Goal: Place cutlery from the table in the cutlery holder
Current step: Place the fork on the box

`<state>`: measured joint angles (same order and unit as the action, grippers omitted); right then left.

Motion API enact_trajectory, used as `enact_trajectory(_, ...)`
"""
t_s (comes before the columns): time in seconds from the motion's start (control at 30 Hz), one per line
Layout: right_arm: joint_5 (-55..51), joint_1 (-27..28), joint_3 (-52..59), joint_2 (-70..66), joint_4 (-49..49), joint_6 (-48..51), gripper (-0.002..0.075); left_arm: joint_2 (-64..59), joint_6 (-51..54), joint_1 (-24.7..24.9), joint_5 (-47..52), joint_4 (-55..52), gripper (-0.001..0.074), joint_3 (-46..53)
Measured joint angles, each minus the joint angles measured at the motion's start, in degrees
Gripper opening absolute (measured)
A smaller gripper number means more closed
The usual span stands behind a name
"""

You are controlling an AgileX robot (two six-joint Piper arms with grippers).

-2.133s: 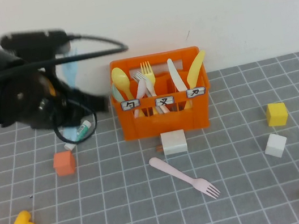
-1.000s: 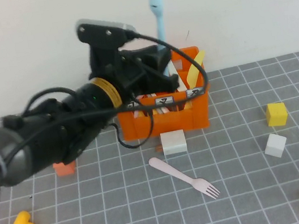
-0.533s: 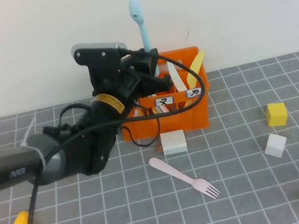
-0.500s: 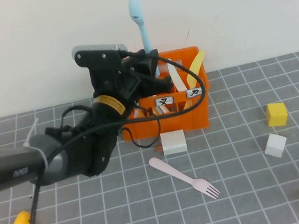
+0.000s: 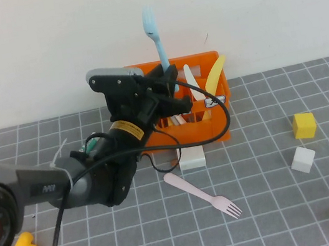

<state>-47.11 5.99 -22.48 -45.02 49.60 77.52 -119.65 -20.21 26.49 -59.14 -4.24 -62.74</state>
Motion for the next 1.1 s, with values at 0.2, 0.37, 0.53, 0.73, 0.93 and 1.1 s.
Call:
enact_trajectory(0.2,0.0,0.0,0.0,0.0,-0.1,0.0,-0.0001,-1.1,0.5,0.0,0.1,0.0,0.0167,0.0)
enact_trajectory(0.37,-0.2,0.0,0.0,0.0,-0.1,0.0,-0.0001,-2.2,2.1,0.0,2.0,0.1,0.0167,-1.1)
enact_trajectory(0.53,-1.1,0.0,0.0,0.0,-0.2,0.0,-0.0001,-3.8,2.3,0.0,5.4,-1.8,0.0167,-4.0)
enact_trajectory(0.73,-1.5,0.0,0.0,0.0,-0.6,0.0,-0.0001,-4.2,3.1,0.0,7.8,-2.5,0.0228,-4.2)
enact_trajectory(0.93,-1.7,0.0,0.0,0.0,-0.6,0.0,-0.0001,-4.2,3.2,0.0,7.7,-2.6,0.0386,-4.2)
enact_trajectory(1.1,-1.7,0.0,0.0,0.0,-0.6,0.0,-0.0001,-3.4,3.2,-0.3,7.9,-3.7,0.039,-4.2)
